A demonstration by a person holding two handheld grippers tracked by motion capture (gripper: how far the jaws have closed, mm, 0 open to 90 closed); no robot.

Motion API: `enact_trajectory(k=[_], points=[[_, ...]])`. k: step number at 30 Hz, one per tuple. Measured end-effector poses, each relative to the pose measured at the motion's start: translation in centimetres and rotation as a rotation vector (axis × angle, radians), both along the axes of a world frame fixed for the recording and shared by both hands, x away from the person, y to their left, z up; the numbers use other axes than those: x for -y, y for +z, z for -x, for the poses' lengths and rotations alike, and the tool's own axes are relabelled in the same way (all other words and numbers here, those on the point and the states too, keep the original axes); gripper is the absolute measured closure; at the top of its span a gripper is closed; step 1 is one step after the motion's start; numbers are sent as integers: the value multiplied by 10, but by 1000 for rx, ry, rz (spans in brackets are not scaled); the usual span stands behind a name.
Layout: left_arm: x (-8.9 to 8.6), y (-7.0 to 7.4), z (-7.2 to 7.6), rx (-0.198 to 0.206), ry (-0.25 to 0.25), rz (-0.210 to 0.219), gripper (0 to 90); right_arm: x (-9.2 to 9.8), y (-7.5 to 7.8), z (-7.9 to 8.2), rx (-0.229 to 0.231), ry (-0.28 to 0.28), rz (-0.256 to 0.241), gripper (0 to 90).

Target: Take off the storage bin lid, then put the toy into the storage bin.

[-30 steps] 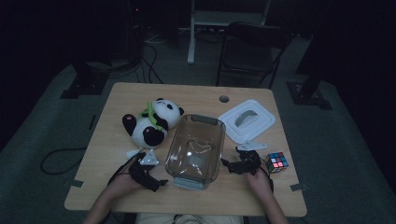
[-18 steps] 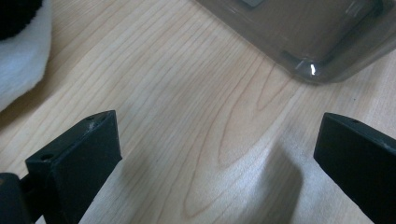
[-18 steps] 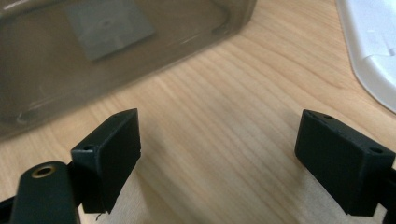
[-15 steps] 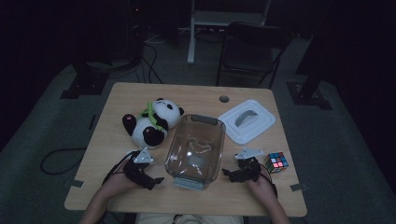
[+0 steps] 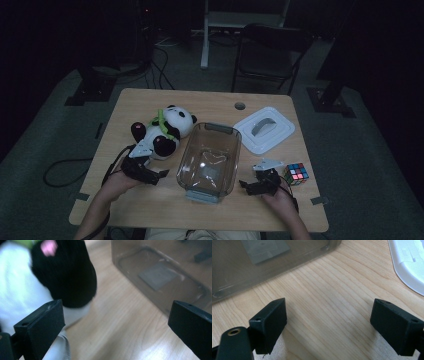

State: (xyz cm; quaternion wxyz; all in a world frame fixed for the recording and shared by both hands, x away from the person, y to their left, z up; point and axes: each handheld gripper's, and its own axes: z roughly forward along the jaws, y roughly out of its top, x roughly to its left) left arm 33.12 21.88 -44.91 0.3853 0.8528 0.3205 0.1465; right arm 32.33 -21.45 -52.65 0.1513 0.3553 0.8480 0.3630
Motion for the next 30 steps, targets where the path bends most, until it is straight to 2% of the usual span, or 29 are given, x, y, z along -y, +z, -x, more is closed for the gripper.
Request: enact_trajectory(k=[7, 11, 13, 18, 19, 28, 30], points=[[3, 19, -19, 27, 54, -8, 13, 0, 0, 0, 0, 0, 1, 134], [3, 23, -29, 38, 105, -4, 13, 0, 0, 0, -1, -1, 0, 134], [3, 24, -33, 29, 119, 4, 14, 0, 0, 0, -1, 0, 0, 134], [4, 26, -47, 39, 156, -20, 13, 0, 0, 0, 0, 0, 1, 134], [4, 27, -50, 53, 169, -19, 13, 0, 0, 0, 0, 0, 1, 134], [6, 28, -79, 30, 209, -10, 14, 0, 0, 0, -1, 0, 1, 134], [7, 27, -85, 23, 214, -24, 13, 0, 0, 0, -1, 0, 1, 134]])
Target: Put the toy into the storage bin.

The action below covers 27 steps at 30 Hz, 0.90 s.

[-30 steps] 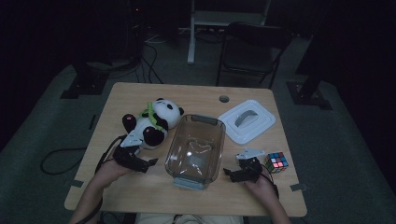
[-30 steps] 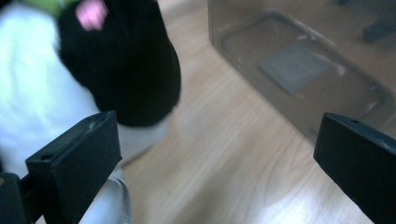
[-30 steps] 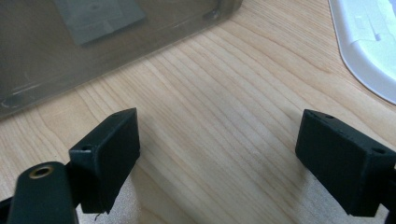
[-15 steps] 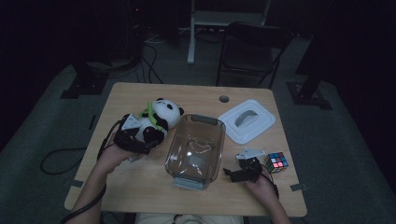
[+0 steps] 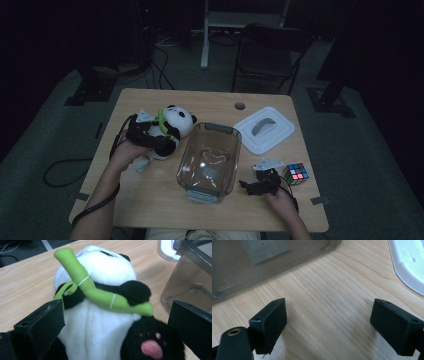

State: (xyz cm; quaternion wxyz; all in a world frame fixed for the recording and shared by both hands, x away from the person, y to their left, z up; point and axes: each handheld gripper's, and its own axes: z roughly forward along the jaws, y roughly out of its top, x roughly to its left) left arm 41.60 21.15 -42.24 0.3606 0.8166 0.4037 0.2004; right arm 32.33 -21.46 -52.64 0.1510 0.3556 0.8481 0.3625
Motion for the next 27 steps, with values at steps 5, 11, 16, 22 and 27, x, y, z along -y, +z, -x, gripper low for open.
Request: enact_trajectory(k=[5, 11, 16, 22, 27], points=[[1, 1, -13, -10, 28, -5, 14, 0, 0, 0, 0, 0, 0, 134], [-6, 2, -33, -29, 78, 7, 58, 0, 0, 0, 0, 0, 0, 134], [-4, -2, -41, -54, 73, 5, 98, 0, 0, 0, 0, 0, 0, 134], [-4, -4, -48, -103, 94, 25, 276, -1, 0, 0, 0, -8, 0, 134], [-13, -6, -54, -126, 161, 94, 279, -1, 0, 0, 0, -8, -1, 134]])
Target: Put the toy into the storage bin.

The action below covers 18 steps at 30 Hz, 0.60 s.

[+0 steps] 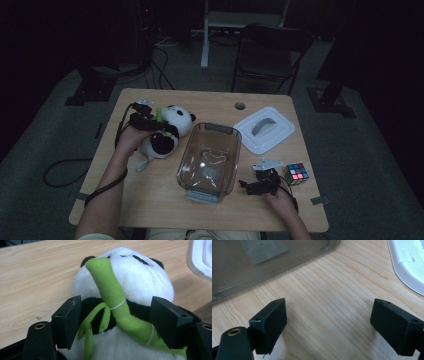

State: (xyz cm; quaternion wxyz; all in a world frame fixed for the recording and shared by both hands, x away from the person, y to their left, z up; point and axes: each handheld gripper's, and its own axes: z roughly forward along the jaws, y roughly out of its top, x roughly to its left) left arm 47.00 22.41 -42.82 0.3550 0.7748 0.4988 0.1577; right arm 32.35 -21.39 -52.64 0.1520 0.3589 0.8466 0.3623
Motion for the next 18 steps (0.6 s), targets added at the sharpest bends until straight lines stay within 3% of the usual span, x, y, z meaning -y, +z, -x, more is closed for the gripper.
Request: enact_trajectory(k=[6, 9, 15, 18], points=[[-3, 1, 1, 0, 23, 14, 318, 0, 0, 0, 0, 0, -1, 134], [1, 0, 4, -16, -37, -27, 341, 0, 0, 0, 0, 0, 0, 135], [6, -1, 7, -74, -136, -48, 332, 0, 0, 0, 1, 0, 0, 135], [10, -8, 8, -72, -148, -80, 358, 0, 0, 0, 1, 0, 0, 135]])
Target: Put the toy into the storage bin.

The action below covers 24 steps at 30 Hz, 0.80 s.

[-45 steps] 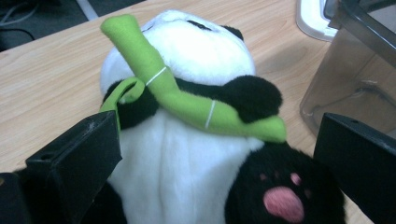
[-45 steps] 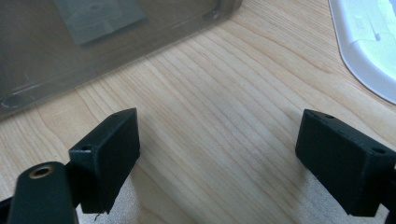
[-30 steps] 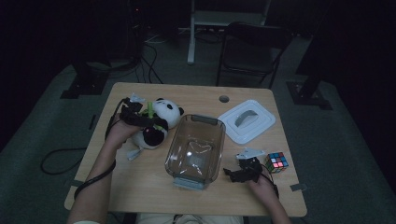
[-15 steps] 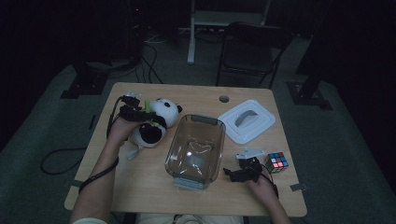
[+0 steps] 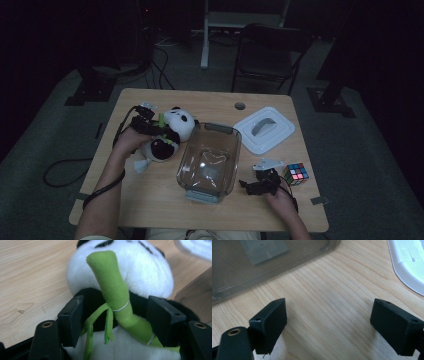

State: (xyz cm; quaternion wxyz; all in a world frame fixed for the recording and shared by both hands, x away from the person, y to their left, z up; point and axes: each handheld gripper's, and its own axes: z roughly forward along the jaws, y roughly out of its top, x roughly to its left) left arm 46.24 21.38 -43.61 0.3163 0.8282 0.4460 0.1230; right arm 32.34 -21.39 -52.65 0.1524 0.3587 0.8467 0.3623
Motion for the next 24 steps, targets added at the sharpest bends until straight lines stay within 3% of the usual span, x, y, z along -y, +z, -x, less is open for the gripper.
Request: enact_trajectory(k=[4, 5, 6, 11, 12, 18, 24], points=[[1, -4, 3, 36, 29, 4, 573, 0, 0, 0, 0, 0, 0, 135], [-3, -5, 6, 58, 61, 40, 573, 0, 0, 0, 0, 0, 0, 135], [-4, -5, 7, 69, 72, 52, 661, 0, 0, 0, 1, -4, 1, 136], [-7, 1, 9, 82, 100, 79, 700, -1, 0, 0, 0, -2, -2, 137], [-9, 3, 9, 78, 119, 123, 700, -1, 0, 0, 0, -2, -2, 137], [-15, 4, 10, 79, 151, 177, 713, -4, 1, 2, -11, 24, -13, 139], [-21, 15, 15, 104, 184, 221, 718, -12, 6, 6, -5, 54, -63, 139]])
